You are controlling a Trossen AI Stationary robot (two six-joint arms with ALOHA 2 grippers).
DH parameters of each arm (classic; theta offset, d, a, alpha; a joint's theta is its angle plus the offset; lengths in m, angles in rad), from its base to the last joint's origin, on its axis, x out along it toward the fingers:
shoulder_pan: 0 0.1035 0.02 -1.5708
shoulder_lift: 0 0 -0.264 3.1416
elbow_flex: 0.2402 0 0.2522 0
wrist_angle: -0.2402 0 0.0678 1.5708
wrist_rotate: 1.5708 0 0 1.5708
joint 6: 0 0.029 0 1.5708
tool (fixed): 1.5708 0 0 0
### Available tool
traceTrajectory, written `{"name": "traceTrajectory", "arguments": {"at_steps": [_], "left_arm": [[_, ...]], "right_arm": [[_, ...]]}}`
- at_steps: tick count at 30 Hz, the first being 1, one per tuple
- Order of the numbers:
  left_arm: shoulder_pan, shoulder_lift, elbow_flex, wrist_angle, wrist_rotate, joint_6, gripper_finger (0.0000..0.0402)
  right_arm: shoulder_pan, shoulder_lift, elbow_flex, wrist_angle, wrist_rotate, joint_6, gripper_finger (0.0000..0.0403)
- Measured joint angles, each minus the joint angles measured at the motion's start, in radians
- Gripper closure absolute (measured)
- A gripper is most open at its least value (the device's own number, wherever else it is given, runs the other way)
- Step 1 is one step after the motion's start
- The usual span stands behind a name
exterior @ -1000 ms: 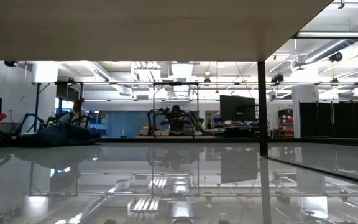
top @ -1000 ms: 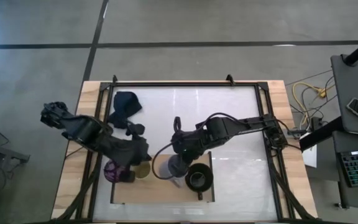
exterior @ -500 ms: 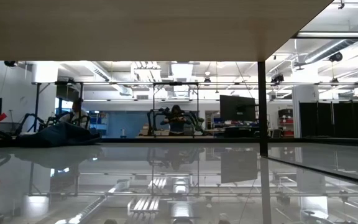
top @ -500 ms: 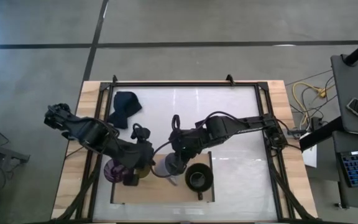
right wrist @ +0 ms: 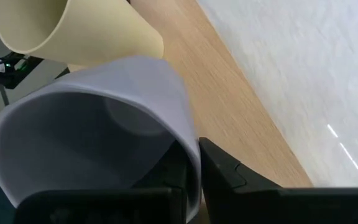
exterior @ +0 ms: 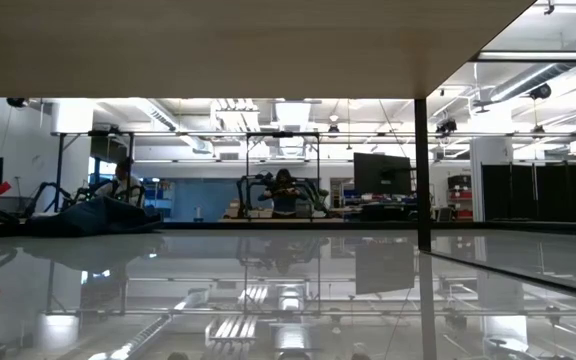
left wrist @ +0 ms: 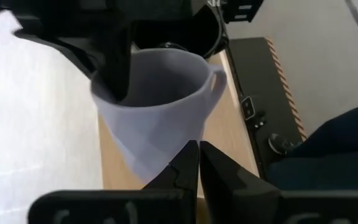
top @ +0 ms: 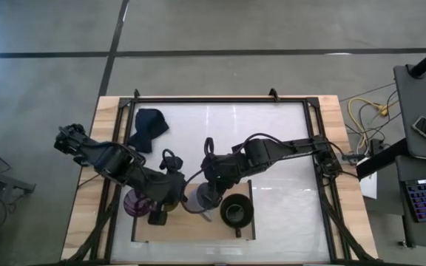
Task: Stack small to large cups/mugs on shelf
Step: Put the gray mug on the shelf
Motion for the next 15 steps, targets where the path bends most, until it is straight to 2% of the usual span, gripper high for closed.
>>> {"name": "traceTrajectory", "arguments": {"at_steps": [15], "left_arm": [[0.015,0.041,-0.014,0.007,0.011,-0.005,0.0401]], "right_arm": [[0.002,0.000,0.000,0.001,0.001,-0.011,0.0379]]}}
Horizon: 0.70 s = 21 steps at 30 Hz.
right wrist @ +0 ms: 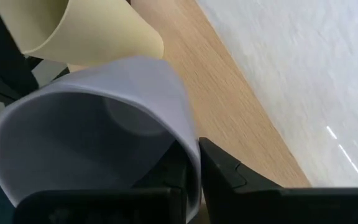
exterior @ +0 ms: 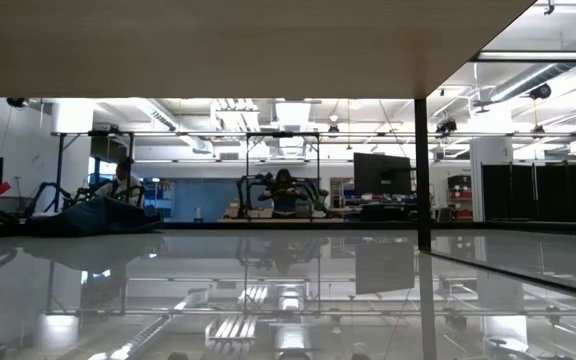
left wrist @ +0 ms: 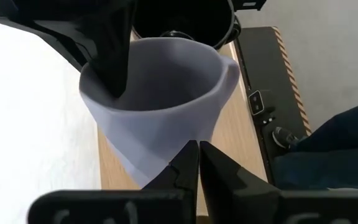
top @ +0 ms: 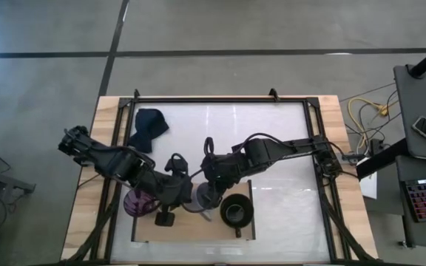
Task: Stack small to large cups/mugs on shelf
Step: Put the gray mug on the shelf
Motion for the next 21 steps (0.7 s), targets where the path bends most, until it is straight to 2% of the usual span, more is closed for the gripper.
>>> {"name": "traceTrajectory", "arguments": {"at_steps": [21], "left_arm": [[0.020,0.008,-0.013,0.007,0.002,0.023,0.0401]], "right_arm": [[0.000,0.000,-0.002,-0.009,-0.004,-0.004,0.0379]]}}
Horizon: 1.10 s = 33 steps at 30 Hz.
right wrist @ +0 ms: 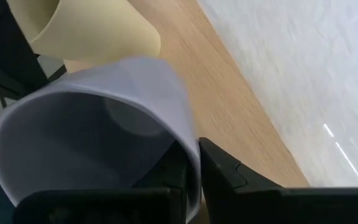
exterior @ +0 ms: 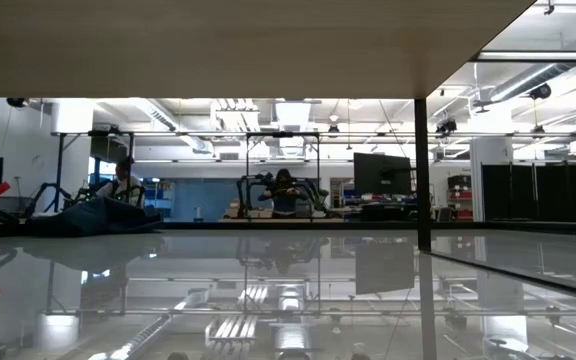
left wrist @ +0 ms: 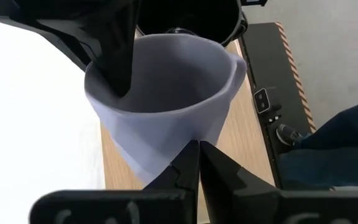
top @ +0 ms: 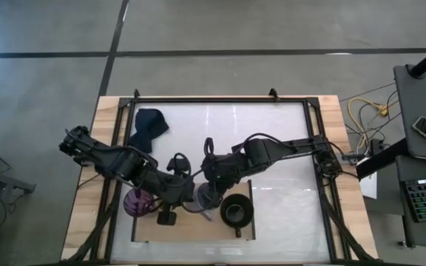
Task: Stack small to large cups/mugs on shelf
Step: Put the gray mug on the shelf
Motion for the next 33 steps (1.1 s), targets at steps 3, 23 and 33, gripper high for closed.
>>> {"name": "traceTrajectory", "arguments": {"at_steps": [3,23,33], "left_arm": [[0.000,0.000,-0.003,0.000,0.001,0.000,0.0401],[0.021,-0.001,-0.004,-0.004,0.004,0.008,0.0402],[0.028,-0.002,-0.004,-0.021,0.003,0.008,0.0402]], "right_arm": [[0.000,0.000,0.000,0.000,-0.018,0.000,0.0373],[0.000,0.000,-0.084,0.034,-0.072,0.008,0.0326],[0.000,0.000,-0.063,0.070,-0.079,0.020,0.0319]]}}
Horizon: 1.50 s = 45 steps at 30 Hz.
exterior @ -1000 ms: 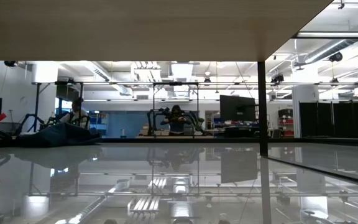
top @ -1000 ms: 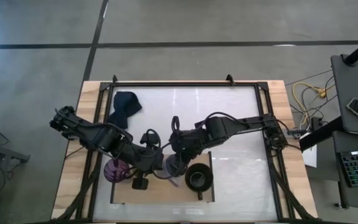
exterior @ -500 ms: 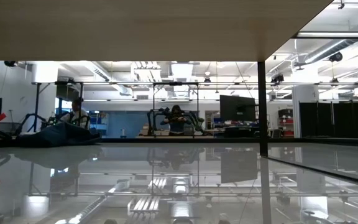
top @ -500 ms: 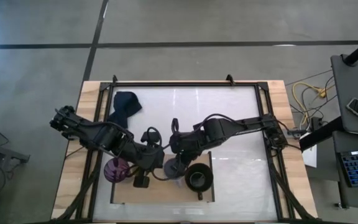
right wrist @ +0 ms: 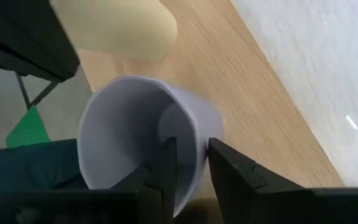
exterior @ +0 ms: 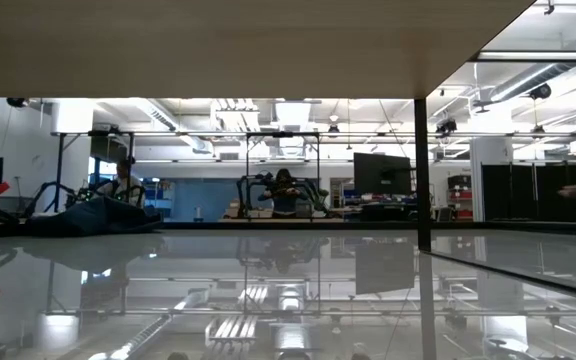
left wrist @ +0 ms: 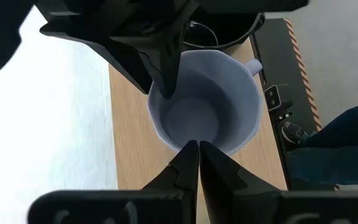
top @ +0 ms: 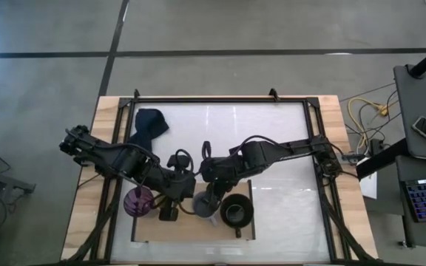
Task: Stack small to large cups/mugs on shelf
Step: Put the gray mug on the shelf
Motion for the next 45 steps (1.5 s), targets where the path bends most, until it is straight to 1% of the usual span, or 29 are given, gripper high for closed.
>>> {"name": "traceTrajectory", "arguments": {"at_steps": [7,17,21,25,29,32,36,39,42,45], "left_arm": [[0.008,0.000,0.000,0.001,0.000,0.007,0.0402],[0.011,-0.029,0.017,0.010,-0.004,0.015,0.0402],[0.011,-0.057,0.027,0.010,-0.004,0.016,0.0402],[0.011,-0.108,0.023,0.004,-0.003,0.015,0.0402],[0.011,-0.181,0.023,0.006,-0.003,0.014,0.0402],[0.011,-0.234,0.017,0.021,-0.007,0.014,0.0402],[0.011,-0.296,0.016,0.039,-0.015,0.011,0.0402],[0.011,-0.331,0.016,0.039,-0.060,-0.024,0.0402],[0.011,-0.354,0.014,0.039,-0.093,-0.037,0.0402],[0.011,-0.373,0.010,0.039,-0.095,-0.037,0.0402]], "right_arm": [[0.000,0.000,0.005,-0.004,0.000,-0.019,0.0310],[-0.002,-0.001,0.071,-0.008,0.004,-0.073,0.0321],[-0.002,-0.020,0.070,-0.013,0.004,-0.101,0.0322],[0.026,-0.040,0.070,-0.052,0.002,-0.168,0.0343],[0.076,-0.043,0.070,-0.068,-0.006,-0.259,0.0384],[0.108,-0.043,0.070,-0.068,-0.008,-0.298,0.0393],[0.133,-0.041,0.070,-0.066,-0.008,-0.270,0.0394],[0.142,-0.041,0.069,-0.053,-0.007,-0.225,0.0394],[0.147,-0.041,0.069,-0.020,-0.004,-0.177,0.0394],[0.156,-0.039,0.069,0.027,-0.004,-0.129,0.0394]]}}
